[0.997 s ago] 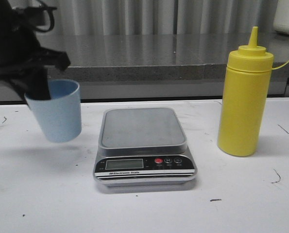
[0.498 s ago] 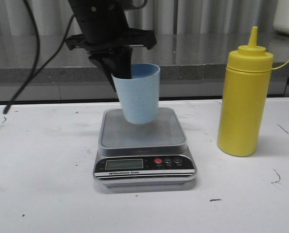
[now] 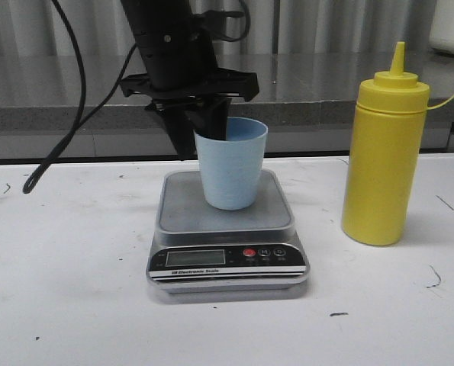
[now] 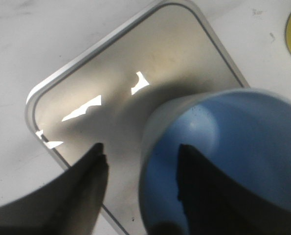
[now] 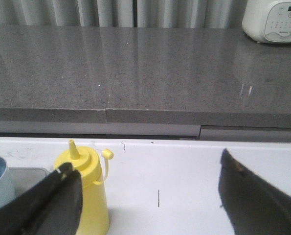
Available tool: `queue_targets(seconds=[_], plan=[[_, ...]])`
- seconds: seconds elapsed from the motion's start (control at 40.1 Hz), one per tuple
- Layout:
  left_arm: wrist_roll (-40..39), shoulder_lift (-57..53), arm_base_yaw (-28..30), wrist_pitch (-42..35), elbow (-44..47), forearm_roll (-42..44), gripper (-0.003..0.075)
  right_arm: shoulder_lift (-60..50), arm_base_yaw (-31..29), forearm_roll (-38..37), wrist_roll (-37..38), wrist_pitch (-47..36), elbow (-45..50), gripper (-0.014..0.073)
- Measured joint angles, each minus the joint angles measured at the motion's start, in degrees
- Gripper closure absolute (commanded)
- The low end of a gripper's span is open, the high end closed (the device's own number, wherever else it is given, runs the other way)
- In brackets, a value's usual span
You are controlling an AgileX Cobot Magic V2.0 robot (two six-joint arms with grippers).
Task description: Pour seasoning into cup on scale with both arms
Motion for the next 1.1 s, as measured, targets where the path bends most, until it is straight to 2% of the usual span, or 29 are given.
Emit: queue_targets(seconds=[0.249,0.349,0.449,0.623,0.872,1.097], plan=[[0.0,-3.84,0.0,3.58,0.0,2.13,0.0186,0.0,0.0,0.0,0.0,0.0,0.0,0.0002],[0.0,-6.71,0.0,4.57,0.0,2.85,0.0237,0.0,0.0,0.0,0.0,0.0,0.0,0.0002],[0.43,-9.87,0.0,4.83,0.0,3.11,0.0393,0.0,0.0,0.0,0.0,0.0,0.0,0.0002],[0.92,-14.92,0.25,4.94,0.0,3.25,0.074,0.0,0.0,0.0,0.0,0.0,0.0,0.0002],[0.95,-21.28,3.46,2.49,4.24,3.25,0.074,0.0,0.0,0.0,0.0,0.0,0.0,0.0002],[0.54,-31.55,10.79,-3.68,18.99,3.25,0.074,0.0,0.0,0.0,0.0,0.38,0.0,0.0002]])
